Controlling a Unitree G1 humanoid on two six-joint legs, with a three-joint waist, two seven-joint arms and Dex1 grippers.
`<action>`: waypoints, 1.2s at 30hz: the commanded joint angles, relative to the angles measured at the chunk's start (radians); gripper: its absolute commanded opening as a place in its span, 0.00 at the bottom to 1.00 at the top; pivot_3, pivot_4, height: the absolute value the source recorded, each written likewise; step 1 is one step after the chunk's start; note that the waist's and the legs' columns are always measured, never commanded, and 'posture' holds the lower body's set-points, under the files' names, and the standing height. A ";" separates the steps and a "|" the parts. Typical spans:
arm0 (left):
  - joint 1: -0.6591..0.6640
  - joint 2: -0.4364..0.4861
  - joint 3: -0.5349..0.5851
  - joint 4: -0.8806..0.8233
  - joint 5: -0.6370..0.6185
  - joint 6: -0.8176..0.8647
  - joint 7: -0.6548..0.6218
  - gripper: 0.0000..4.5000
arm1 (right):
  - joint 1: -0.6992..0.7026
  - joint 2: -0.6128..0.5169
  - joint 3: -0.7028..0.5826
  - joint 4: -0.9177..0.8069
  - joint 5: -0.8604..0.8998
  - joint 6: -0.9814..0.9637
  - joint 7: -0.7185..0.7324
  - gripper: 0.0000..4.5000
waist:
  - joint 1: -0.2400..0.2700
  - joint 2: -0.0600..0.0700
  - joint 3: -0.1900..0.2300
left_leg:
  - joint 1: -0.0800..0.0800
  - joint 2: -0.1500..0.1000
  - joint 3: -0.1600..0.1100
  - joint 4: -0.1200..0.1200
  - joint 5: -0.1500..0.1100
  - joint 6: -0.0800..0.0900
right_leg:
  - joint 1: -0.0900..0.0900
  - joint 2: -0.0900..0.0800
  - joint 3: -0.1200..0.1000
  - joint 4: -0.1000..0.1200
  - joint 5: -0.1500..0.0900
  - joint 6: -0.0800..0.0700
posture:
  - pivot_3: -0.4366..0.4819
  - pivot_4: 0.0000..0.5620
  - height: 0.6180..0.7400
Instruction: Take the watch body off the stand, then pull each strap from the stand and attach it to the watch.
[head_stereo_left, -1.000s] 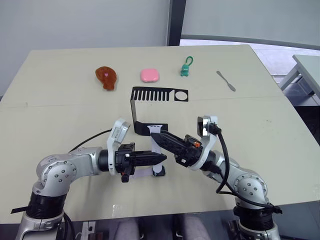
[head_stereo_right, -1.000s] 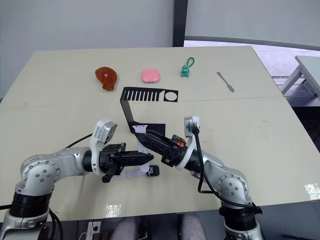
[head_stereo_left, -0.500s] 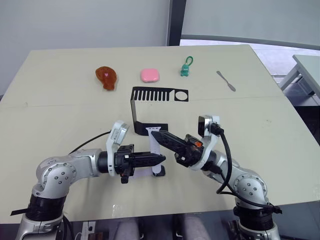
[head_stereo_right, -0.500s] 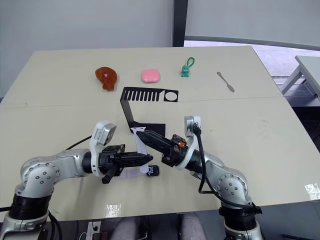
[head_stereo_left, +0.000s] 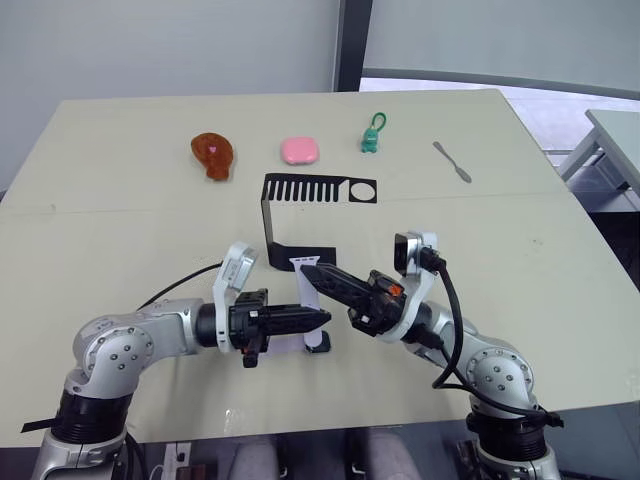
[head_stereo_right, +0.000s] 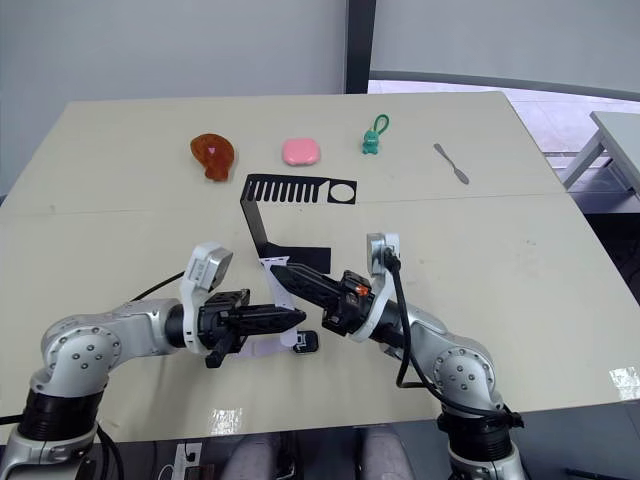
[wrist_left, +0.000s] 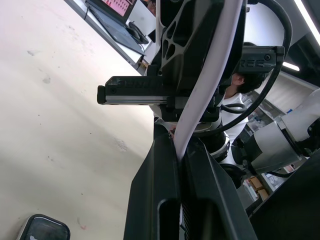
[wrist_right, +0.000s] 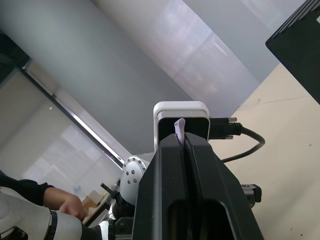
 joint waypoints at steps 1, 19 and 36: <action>0.016 0.010 0.010 -0.061 0.034 -0.067 -0.045 0.00 | -0.008 -0.006 0.002 -0.013 0.015 -0.001 0.032 0.01 | -0.001 0.000 0.000 | 0.000 0.000 0.000 0.000 0.000 0.000 | 0.000 0.000 0.000 0.000 0.000 0.000 | 0.48 0.27 1.00; 0.347 0.268 0.182 0.065 0.679 -0.901 -0.415 0.99 | 0.232 -0.469 -0.285 -0.164 -0.334 -0.275 0.281 0.00 | 0.003 0.000 0.000 | -0.002 -0.003 0.000 -0.013 -0.001 0.002 | -0.001 -0.003 -0.002 -0.014 0.000 0.000 | 0.48 0.27 1.00; 0.185 0.124 -0.195 -0.068 0.909 -0.787 -0.221 0.99 | 0.392 -0.526 -0.359 -0.176 -0.420 -0.370 0.347 0.00 | 0.005 -0.001 0.001 | 0.004 -0.004 0.001 -0.014 0.003 0.006 | 0.004 -0.002 -0.001 -0.014 0.006 0.002 | 0.48 0.27 1.00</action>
